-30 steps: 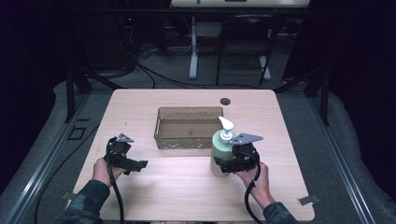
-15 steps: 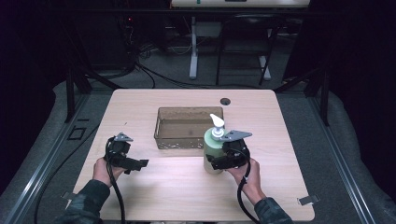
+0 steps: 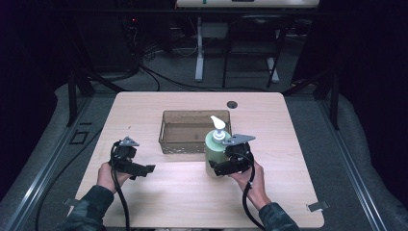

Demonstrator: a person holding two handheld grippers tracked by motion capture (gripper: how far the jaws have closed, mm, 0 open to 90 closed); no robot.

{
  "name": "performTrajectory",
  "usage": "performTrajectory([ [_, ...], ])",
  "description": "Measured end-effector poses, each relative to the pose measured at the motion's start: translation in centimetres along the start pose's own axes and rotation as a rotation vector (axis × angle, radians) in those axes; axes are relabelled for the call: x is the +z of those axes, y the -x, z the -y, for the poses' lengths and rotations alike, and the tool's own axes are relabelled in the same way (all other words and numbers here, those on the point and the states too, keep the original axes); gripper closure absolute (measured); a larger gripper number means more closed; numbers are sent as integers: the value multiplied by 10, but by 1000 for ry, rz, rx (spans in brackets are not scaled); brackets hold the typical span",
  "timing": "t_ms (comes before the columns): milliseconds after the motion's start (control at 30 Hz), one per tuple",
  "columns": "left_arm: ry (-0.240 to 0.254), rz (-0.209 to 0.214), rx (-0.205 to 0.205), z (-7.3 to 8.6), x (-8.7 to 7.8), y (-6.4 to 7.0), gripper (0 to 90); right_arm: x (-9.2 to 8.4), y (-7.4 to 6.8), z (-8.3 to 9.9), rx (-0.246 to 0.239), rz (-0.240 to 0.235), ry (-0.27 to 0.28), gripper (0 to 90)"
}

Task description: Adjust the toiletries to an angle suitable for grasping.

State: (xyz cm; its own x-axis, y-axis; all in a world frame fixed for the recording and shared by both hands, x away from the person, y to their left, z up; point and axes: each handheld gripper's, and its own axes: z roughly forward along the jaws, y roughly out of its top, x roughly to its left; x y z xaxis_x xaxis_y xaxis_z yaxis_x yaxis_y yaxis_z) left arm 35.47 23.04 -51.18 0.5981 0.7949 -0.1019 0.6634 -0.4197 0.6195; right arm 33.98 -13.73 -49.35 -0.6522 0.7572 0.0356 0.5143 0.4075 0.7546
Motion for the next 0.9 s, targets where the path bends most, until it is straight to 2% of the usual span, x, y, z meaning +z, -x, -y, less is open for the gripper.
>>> performTrajectory([
  [167, -8, -3, 25, -3, 0, 7, 12, -13, 6, 10, 7, -11, -11, 0],
  [200, -12, -4, 29, -4, 1, 9, 12, -23, 12, 19, 19, -12, -23, 0],
  [267, -15, 4, 34, -5, 1, 11, 10, -27, 14, 22, 25, -9, -32, 0],
  [300, -16, 2, 37, -6, 1, 13, 3, -39, 22, 34, 30, 2, -45, 0],
  [333, -16, 2, 37, -6, 1, 13, 1, -39, 22, 34, 30, 2, -45, 0],
  [433, -7, 16, 31, -10, -1, 16, 1, -56, 38, 54, 78, 23, -86, 2],
  [500, -8, 23, 32, -12, 0, 19, 1, -61, 42, 58, 88, 27, -97, 0],
  [567, 0, 33, 38, -16, 1, 26, 1, -75, 51, 67, 112, 45, -112, 7],
  [667, 1, 38, 46, -20, 2, 31, 1, -83, 58, 74, 133, 58, -121, 9],
  [700, 4, 47, 49, -22, 3, 34, 1, -87, 64, 79, 160, 61, -136, 9],
  [900, -5, 65, 73, -31, 8, 47, 1, -91, 70, 86, 164, 70, -170, 9],
])
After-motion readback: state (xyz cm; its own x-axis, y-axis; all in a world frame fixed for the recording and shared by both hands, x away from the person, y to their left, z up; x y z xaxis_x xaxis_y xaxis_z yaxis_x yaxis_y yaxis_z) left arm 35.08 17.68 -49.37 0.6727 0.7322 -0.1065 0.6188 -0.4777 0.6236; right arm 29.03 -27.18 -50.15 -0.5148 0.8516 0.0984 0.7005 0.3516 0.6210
